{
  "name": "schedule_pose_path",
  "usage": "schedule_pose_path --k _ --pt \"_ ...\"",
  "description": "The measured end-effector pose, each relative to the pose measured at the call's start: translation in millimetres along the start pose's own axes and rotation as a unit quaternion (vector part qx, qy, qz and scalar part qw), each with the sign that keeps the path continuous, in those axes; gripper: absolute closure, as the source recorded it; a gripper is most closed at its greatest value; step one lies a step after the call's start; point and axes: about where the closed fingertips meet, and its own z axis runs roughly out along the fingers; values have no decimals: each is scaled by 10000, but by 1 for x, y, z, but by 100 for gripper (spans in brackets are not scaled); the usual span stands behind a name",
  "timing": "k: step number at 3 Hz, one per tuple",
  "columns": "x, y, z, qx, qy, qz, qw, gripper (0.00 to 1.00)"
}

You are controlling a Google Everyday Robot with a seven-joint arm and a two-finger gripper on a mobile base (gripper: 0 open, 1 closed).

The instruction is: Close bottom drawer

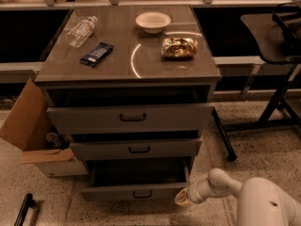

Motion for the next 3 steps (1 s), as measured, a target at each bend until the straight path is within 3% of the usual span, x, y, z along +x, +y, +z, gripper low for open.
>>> schedule_pose_path --k 1,3 --pt "-2 -17 5 84 -100 -68 9999 100" --pt "-5 -74 1 869 -396 73 9954 100"
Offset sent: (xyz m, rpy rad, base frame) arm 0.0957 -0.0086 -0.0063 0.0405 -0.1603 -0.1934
